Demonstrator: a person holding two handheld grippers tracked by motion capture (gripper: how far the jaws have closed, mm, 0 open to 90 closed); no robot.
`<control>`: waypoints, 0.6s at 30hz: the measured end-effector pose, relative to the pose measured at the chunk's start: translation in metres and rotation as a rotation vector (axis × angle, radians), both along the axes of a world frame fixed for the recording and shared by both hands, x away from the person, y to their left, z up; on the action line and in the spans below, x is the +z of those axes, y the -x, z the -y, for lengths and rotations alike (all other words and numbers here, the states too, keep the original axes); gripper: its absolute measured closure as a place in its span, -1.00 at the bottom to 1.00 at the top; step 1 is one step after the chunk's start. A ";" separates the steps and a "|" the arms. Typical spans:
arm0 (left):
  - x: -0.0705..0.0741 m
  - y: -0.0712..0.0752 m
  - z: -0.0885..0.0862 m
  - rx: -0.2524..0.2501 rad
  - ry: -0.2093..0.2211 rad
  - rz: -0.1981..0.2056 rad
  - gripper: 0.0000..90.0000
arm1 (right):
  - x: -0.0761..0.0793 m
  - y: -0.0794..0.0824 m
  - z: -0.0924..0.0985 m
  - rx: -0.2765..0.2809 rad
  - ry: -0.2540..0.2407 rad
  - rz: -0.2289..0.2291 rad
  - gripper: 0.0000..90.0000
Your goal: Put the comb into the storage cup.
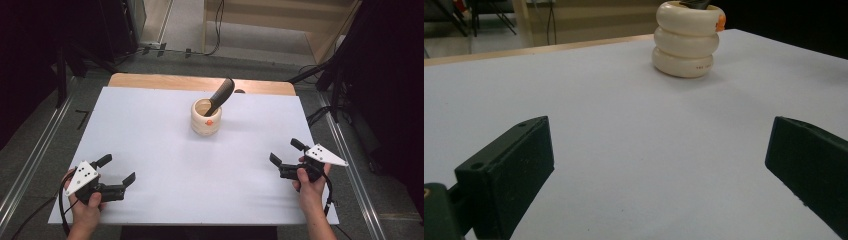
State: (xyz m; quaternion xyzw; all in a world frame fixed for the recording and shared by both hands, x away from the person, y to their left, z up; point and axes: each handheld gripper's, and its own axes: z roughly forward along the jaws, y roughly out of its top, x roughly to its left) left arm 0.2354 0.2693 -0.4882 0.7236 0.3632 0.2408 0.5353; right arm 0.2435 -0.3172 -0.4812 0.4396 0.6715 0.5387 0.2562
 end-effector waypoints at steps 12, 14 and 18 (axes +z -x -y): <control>0.000 0.000 0.000 0.001 0.004 0.001 -1.00 | -0.005 0.016 0.013 -0.020 0.012 -0.012 -1.00; 0.000 0.000 0.000 0.002 0.007 0.001 -1.00 | -0.007 0.019 0.016 -0.026 0.009 -0.011 -1.00; 0.000 0.000 0.000 0.001 0.004 0.002 -1.00 | -0.010 0.023 0.021 -0.035 0.003 -0.016 -1.00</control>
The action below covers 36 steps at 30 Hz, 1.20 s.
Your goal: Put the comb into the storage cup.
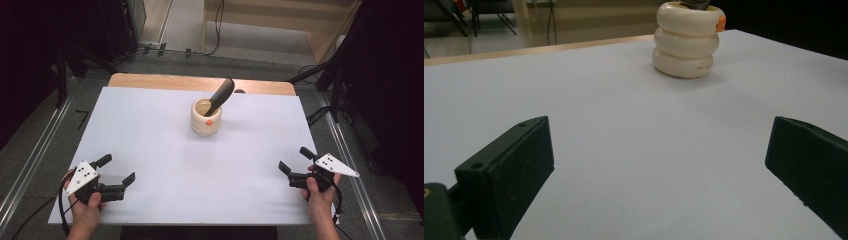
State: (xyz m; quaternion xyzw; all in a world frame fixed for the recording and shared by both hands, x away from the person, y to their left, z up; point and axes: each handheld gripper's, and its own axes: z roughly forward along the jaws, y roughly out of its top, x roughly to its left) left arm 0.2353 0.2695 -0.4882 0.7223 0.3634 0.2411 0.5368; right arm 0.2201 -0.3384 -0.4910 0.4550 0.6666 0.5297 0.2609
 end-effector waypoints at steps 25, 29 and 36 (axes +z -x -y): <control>0.000 0.000 0.000 0.002 -0.005 0.000 -1.00 | -0.019 0.030 0.032 -0.062 0.016 -0.004 -1.00; 0.000 0.000 -0.001 0.002 -0.003 -0.001 -1.00 | -0.022 0.033 0.036 -0.073 0.018 -0.007 -1.00; 0.000 -0.001 -0.001 0.001 -0.003 -0.003 -1.00 | -0.026 0.034 0.039 -0.076 0.023 -0.005 -1.00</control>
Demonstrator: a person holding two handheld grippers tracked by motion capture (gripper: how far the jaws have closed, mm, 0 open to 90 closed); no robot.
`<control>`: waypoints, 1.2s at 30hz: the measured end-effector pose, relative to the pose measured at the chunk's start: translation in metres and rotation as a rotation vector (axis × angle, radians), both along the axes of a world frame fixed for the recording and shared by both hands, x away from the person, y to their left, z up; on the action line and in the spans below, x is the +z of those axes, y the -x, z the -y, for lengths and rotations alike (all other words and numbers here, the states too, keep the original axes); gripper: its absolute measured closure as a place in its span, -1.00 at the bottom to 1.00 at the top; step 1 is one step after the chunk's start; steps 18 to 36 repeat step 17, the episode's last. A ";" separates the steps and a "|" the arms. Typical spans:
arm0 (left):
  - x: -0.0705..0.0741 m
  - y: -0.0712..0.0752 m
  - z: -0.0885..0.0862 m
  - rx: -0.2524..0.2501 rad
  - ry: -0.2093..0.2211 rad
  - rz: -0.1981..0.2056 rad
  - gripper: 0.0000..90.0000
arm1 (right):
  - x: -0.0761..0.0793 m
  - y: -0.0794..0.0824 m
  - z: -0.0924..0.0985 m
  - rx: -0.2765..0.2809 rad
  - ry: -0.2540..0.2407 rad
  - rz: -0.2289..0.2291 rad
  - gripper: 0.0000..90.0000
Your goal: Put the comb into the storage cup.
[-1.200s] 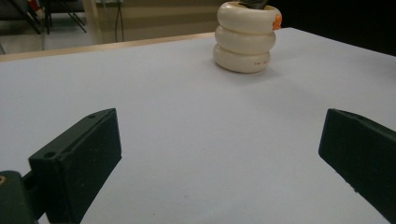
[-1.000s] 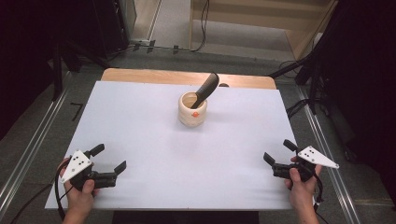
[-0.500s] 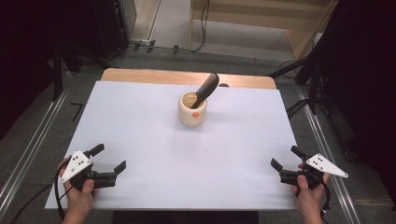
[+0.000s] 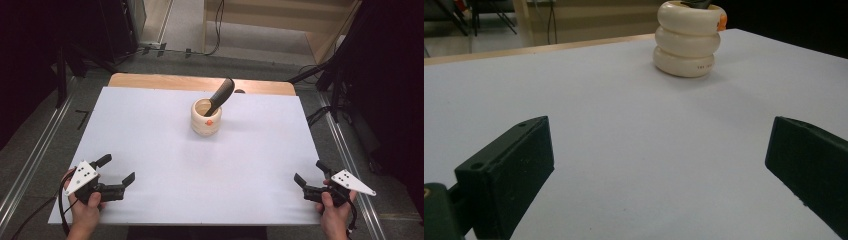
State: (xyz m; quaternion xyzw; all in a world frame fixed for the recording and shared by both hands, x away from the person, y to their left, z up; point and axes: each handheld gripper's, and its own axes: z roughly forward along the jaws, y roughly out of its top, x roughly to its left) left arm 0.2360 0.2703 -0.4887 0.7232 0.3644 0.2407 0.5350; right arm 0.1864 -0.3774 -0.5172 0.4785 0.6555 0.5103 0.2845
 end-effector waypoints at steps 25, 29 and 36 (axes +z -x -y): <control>-0.001 -0.001 0.001 0.005 -0.001 -0.007 -1.00 | -0.002 -0.002 -0.002 0.014 0.002 -0.001 -1.00; -0.001 -0.001 0.001 0.005 -0.001 -0.007 -1.00 | -0.002 -0.002 -0.002 0.014 0.002 -0.001 -1.00; -0.001 -0.001 0.001 0.005 -0.001 -0.007 -1.00 | -0.002 -0.002 -0.002 0.014 0.002 -0.001 -1.00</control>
